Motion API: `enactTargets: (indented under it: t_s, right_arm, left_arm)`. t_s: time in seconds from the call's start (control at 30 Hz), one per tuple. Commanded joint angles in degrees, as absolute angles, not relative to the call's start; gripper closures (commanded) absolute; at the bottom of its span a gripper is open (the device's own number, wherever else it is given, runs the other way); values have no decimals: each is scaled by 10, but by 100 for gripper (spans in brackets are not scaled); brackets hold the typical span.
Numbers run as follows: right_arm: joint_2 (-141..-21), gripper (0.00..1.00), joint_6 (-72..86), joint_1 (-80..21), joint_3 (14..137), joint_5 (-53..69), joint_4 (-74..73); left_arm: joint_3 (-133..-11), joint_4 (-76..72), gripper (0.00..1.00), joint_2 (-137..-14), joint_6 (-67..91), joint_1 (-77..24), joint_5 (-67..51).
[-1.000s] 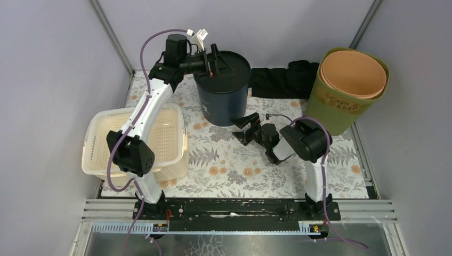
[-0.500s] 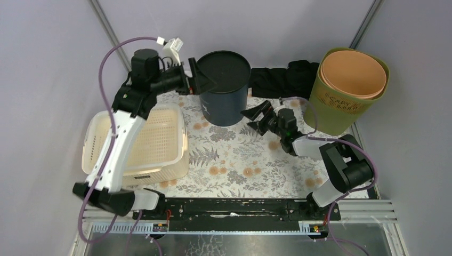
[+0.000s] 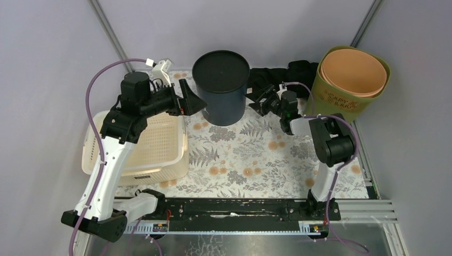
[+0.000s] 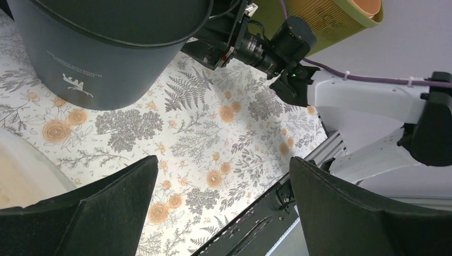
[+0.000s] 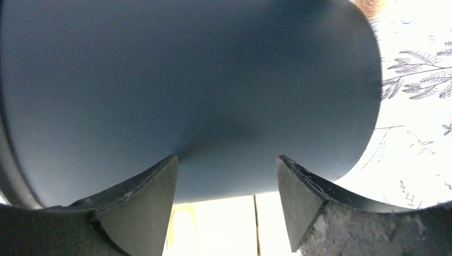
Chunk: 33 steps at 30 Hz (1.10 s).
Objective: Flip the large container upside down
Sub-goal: Turn the container upside down at the center of the board, then move the container to the corner of the board.
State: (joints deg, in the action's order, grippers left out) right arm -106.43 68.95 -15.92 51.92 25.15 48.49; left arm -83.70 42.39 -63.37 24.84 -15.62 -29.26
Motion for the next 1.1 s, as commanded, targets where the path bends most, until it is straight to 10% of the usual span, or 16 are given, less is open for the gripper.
enactTargets:
  t_s: [0.0, 0.5, 1.07]
  right_arm:
    - [-1135, 26, 771, -163, 556, 287, 629]
    - [-1318, 19, 766, -245, 810, 334, 603]
    - [-883, 8, 527, -240, 452, 197, 256]
  left_arm:
    - [-819, 424, 0, -626, 237, -156, -279]
    - [-738, 287, 0, -663, 302, -157, -306]
    - [-851, 120, 0, -907, 379, -248, -156]
